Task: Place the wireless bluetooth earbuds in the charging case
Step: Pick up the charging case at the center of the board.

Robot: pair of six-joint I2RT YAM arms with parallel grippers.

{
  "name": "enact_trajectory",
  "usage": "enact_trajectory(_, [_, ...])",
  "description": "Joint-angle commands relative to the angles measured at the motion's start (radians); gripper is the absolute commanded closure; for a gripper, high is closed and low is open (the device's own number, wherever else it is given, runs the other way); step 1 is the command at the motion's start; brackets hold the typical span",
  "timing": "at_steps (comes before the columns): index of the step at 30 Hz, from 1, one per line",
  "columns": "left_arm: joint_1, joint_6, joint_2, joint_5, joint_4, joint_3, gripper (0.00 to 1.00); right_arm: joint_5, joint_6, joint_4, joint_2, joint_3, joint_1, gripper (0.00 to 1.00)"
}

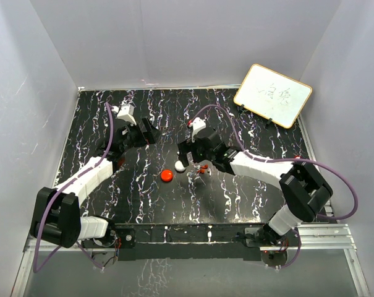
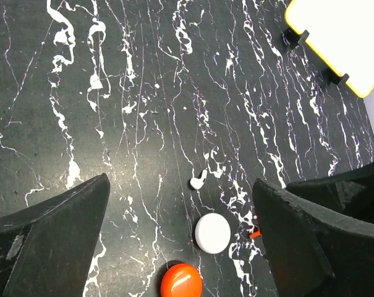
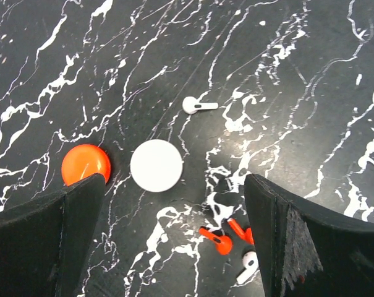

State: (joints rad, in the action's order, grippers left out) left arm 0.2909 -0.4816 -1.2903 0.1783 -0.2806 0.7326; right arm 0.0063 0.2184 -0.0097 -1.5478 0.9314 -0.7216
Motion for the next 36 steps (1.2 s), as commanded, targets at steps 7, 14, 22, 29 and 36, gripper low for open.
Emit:
enact_trajectory(7, [0.0,0.012,0.028,-0.022,0.024,-0.006,0.01,0.139,0.002,0.051,-0.103,0.033,-0.119,0.11])
enact_trajectory(14, [-0.001,0.018,0.031,-0.031,0.034,-0.01,0.01,0.162,0.015,0.055,-0.174,0.057,-0.134,0.16])
enact_trajectory(22, [-0.001,0.018,0.025,-0.034,0.035,-0.015,0.01,0.142,0.018,0.062,-0.227,0.075,-0.136,0.2])
enact_trajectory(29, [-0.001,0.024,0.031,-0.04,0.045,-0.015,0.01,0.133,0.016,0.062,-0.249,0.084,-0.141,0.28])
enact_trajectory(36, [0.0,0.02,0.032,-0.054,0.057,-0.014,0.02,0.133,0.016,0.061,-0.268,0.091,-0.154,0.35])
